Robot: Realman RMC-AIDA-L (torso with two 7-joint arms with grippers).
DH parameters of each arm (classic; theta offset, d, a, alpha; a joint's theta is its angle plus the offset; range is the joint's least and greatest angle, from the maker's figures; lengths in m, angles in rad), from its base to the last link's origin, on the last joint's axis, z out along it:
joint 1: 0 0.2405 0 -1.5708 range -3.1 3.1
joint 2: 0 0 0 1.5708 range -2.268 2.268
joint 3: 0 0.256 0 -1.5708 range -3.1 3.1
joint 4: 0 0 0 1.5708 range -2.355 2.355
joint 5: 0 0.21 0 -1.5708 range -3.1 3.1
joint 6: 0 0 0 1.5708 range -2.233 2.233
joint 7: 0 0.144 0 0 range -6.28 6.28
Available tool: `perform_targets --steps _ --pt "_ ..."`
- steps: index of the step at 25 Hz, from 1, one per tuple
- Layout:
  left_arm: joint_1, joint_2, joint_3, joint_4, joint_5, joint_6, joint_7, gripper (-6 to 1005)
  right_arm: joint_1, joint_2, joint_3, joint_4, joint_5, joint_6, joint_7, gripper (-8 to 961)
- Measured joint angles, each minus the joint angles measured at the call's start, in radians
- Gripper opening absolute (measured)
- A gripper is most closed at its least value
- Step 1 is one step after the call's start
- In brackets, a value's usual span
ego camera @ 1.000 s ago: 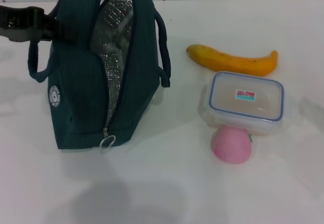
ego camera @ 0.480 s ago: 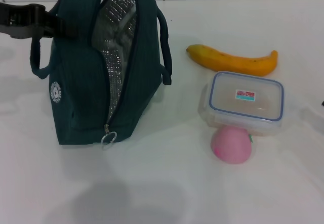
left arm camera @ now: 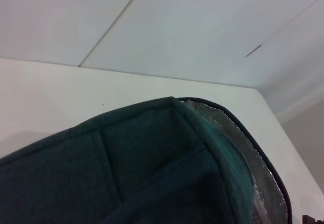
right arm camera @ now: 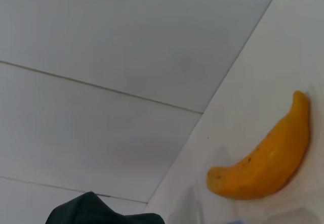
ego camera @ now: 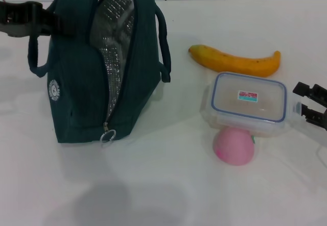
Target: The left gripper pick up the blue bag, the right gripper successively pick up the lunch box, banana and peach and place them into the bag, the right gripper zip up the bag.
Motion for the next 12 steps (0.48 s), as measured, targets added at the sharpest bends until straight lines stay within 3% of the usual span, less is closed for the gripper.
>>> perform_targets --steps 12 --pt "0.0 -0.001 -0.002 0.0 0.0 -0.006 0.009 38 0.025 0.015 -0.005 -0.001 -0.01 0.009 0.002 862"
